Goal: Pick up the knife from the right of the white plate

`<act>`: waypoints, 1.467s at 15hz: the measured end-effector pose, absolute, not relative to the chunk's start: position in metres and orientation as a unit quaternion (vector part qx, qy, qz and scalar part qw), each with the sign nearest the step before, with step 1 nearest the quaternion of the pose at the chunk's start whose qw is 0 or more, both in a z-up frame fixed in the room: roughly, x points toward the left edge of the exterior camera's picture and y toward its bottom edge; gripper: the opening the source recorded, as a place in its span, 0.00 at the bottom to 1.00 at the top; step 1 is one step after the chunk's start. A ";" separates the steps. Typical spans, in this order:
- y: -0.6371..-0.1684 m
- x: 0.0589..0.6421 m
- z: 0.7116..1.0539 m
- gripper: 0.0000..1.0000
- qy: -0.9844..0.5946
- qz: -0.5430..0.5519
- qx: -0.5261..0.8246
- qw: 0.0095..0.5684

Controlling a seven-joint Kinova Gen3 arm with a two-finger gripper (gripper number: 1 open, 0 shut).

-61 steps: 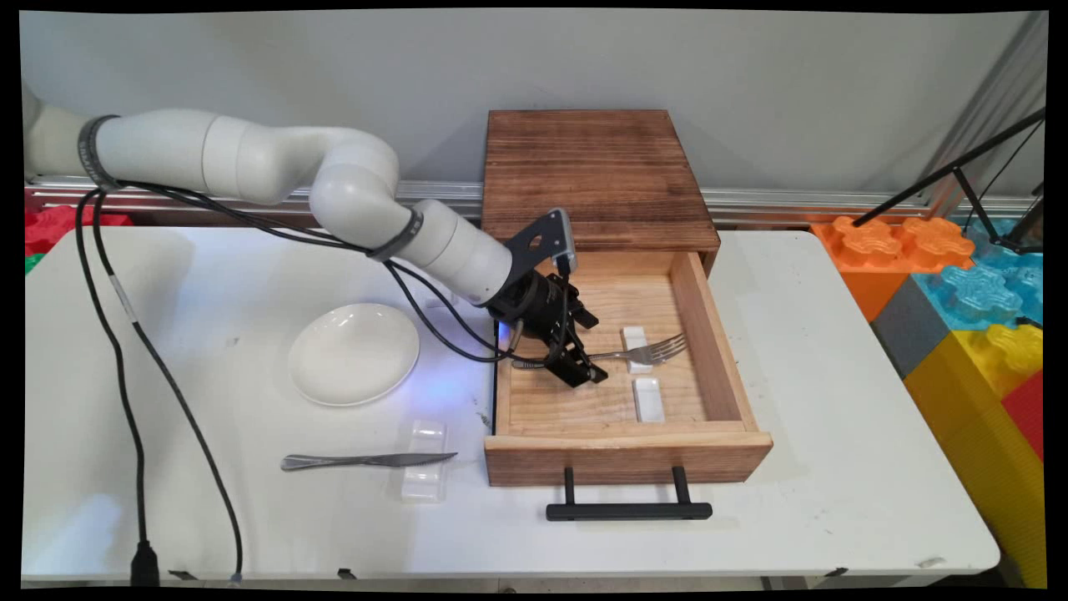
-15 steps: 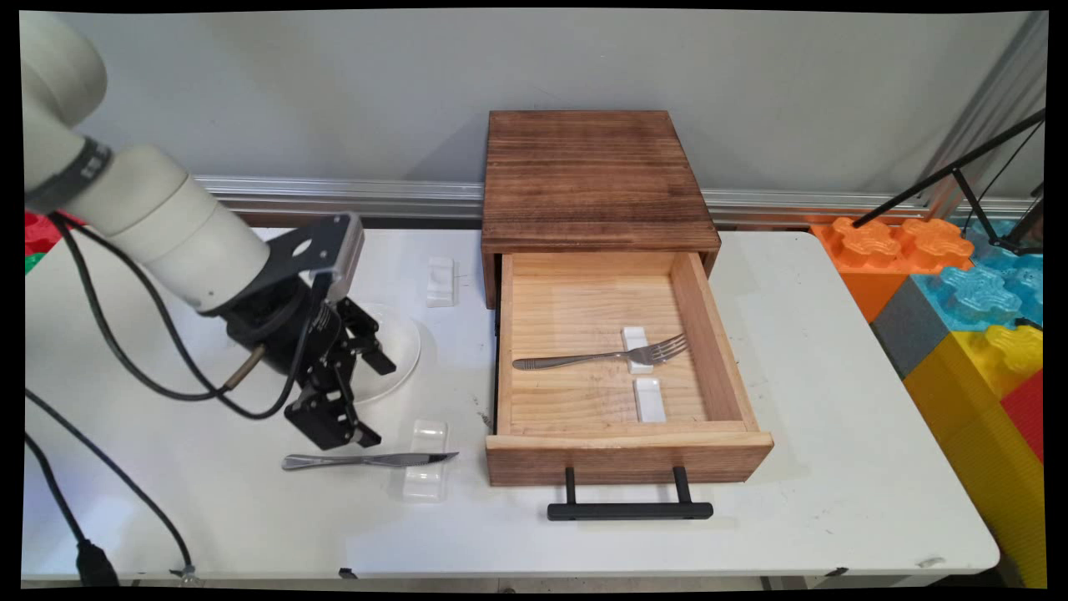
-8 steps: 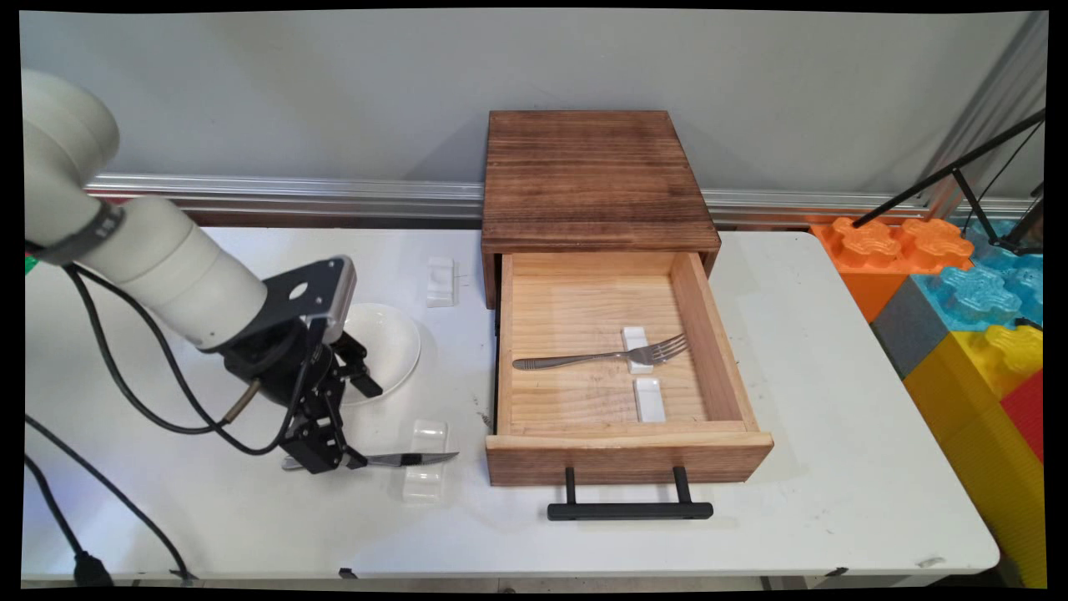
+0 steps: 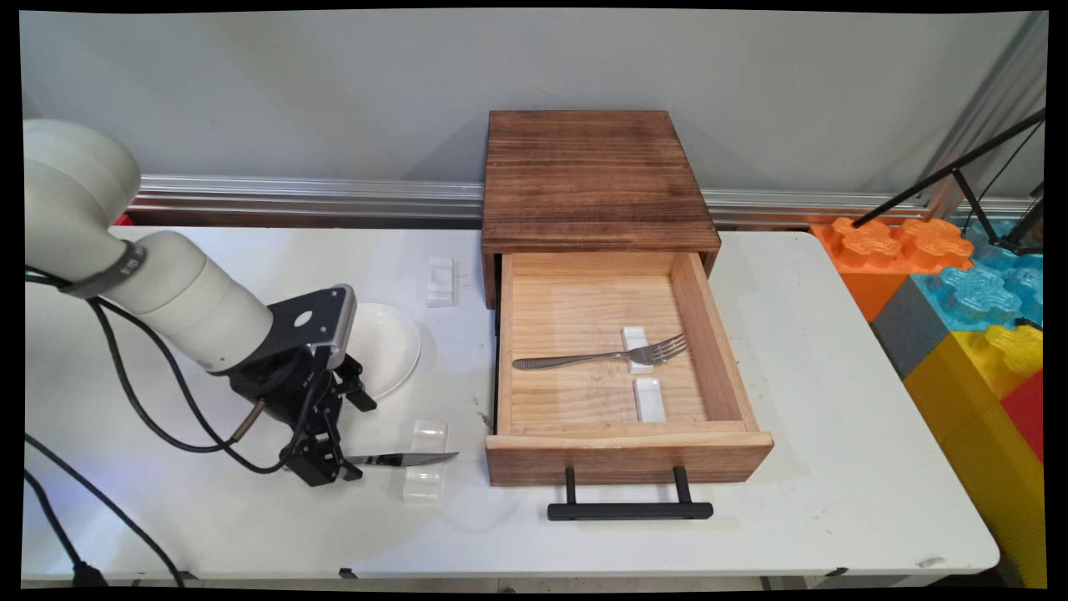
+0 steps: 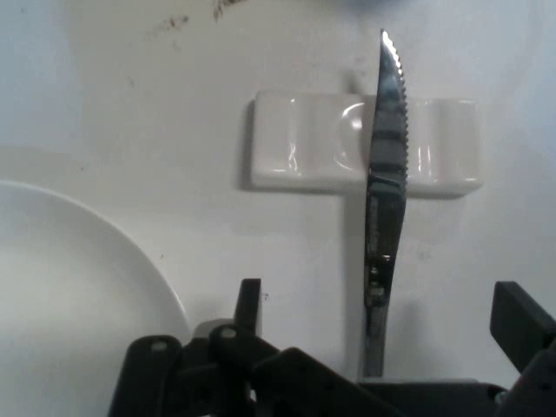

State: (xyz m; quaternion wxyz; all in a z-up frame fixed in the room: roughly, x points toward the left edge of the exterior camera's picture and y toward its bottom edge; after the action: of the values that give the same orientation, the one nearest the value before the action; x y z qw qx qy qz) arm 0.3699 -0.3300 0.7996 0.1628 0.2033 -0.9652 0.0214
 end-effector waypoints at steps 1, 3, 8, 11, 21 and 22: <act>-0.330 0.370 0.797 1.00 -0.965 0.021 0.204 0.161; -0.330 0.371 0.791 1.00 -0.966 0.020 0.204 0.158; -0.328 0.374 0.782 1.00 -0.967 0.018 0.205 0.153; -0.327 0.375 0.777 1.00 -0.967 0.018 0.206 0.151; -0.327 0.377 0.768 1.00 -0.969 0.017 0.195 0.150; -0.327 0.377 0.767 0.00 -0.970 0.017 0.192 0.150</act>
State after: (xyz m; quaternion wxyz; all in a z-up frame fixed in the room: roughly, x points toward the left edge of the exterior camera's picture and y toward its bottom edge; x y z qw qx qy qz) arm 0.3775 -0.3272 0.7673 0.1505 0.1919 -0.9697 0.0166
